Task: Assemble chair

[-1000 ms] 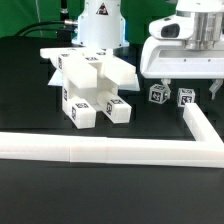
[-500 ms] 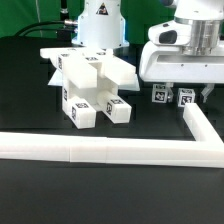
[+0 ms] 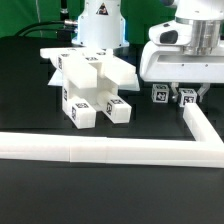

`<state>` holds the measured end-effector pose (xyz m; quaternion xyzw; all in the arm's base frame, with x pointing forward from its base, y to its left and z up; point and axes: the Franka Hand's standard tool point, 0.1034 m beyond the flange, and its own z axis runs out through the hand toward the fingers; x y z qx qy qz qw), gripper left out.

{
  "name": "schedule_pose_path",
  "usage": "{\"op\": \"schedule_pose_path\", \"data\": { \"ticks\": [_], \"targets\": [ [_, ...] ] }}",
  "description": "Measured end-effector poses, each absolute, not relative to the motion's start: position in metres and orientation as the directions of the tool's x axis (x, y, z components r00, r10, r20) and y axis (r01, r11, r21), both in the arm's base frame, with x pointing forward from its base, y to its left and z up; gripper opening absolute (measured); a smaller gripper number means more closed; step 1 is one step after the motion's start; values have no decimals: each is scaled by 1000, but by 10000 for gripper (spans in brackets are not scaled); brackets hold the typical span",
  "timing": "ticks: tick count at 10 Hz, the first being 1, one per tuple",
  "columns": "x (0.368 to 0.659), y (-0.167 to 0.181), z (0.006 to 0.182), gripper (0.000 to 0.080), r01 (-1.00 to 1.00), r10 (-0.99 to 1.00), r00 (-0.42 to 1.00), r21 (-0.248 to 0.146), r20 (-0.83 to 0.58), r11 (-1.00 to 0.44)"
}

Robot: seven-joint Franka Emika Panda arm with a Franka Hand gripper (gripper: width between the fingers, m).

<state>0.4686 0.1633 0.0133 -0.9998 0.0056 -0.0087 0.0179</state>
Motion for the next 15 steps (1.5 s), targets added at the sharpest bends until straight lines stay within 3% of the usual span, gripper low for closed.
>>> {"op": "schedule_pose_path", "data": {
  "ticks": [5, 6, 10, 12, 14, 15],
  "targets": [
    [502, 122, 111, 266, 1, 7, 998, -79, -64, -997],
    [511, 120, 118, 266, 6, 9, 999, -74, -46, -997],
    [506, 114, 112, 266, 59, 63, 997, -73, -51, -996],
    [512, 73, 127, 267, 114, 116, 993, -72, -27, -991],
    [516, 66, 145, 268, 84, 84, 996, -42, -12, -996],
    [515, 66, 141, 267, 91, 92, 996, -41, -16, -995]
  ]
}}
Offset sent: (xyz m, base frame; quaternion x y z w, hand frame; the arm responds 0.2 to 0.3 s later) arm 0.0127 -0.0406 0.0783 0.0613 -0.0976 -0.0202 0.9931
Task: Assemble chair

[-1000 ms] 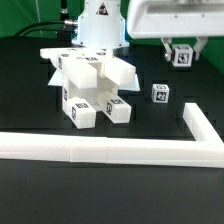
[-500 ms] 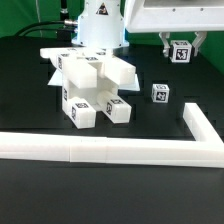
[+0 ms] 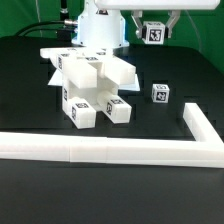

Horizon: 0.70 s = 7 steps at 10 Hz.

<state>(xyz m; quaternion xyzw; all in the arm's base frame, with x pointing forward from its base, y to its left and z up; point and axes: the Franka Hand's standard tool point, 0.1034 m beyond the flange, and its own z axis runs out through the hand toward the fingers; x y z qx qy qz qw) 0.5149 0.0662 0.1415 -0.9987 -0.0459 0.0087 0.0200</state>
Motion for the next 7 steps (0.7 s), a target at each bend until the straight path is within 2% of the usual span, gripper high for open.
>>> {"op": "schedule_pose_path", "data": {
  "ticks": [3, 5, 7],
  "targets": [
    [513, 65, 139, 268, 84, 84, 996, -38, -14, -996],
    [474, 47, 128, 268, 70, 70, 997, -33, -13, -997],
    [467, 24, 129, 268, 60, 61, 998, -32, -19, -998]
  ]
}}
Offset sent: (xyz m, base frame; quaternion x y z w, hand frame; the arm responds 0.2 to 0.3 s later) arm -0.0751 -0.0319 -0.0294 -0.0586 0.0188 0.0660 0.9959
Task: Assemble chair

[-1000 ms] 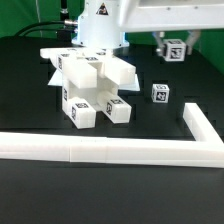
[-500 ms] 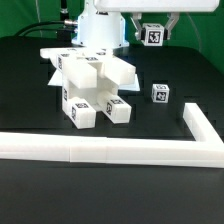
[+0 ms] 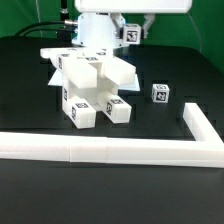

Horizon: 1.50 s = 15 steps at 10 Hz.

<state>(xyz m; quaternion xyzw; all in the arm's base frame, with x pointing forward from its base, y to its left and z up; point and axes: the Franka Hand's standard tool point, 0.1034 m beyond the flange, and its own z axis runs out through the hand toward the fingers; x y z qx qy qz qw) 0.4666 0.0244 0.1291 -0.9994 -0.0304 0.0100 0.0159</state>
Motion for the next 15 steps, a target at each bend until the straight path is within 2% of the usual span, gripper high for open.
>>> {"op": "schedule_pose_path", "data": {
  "ticks": [4, 5, 6, 8, 15],
  "targets": [
    [466, 22, 128, 268, 55, 56, 998, -31, -22, -998],
    [468, 20, 127, 268, 72, 72, 997, -22, -10, -997],
    [476, 14, 123, 268, 137, 137, 990, 20, 42, -990],
    [485, 0, 126, 268, 212, 213, 976, 33, 53, -977],
    [485, 4, 125, 268, 232, 232, 972, 25, 25, -972]
  ]
}}
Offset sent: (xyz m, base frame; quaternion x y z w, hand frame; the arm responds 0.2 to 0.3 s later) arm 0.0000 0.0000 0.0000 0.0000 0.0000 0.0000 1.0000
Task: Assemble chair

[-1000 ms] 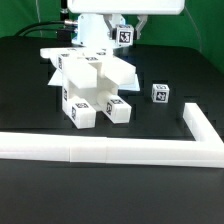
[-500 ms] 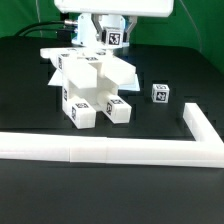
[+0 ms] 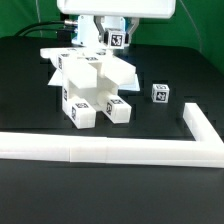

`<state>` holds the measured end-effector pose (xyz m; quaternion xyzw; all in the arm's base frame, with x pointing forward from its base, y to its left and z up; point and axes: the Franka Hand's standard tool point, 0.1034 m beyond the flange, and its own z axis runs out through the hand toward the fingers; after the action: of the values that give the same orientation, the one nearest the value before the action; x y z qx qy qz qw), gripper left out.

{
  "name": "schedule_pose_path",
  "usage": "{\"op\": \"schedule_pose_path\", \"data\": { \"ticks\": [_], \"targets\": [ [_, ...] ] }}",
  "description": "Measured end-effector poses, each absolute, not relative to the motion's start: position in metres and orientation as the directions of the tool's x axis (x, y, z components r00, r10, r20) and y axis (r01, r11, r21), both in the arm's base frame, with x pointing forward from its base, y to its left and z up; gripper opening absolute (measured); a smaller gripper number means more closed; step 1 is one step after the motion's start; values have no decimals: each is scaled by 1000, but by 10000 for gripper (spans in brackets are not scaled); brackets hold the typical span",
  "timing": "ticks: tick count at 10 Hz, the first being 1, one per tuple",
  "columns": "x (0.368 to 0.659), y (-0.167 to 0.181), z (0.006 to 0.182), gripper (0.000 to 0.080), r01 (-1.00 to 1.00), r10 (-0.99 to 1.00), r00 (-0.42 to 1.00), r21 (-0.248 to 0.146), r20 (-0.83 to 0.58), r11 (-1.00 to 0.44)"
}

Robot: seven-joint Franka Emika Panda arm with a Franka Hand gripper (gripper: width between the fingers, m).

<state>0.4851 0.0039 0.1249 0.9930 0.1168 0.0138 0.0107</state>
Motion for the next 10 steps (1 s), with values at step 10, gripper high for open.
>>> {"op": "schedule_pose_path", "data": {
  "ticks": [10],
  "targets": [
    [485, 0, 119, 268, 228, 228, 973, 24, 29, -973]
  ]
}}
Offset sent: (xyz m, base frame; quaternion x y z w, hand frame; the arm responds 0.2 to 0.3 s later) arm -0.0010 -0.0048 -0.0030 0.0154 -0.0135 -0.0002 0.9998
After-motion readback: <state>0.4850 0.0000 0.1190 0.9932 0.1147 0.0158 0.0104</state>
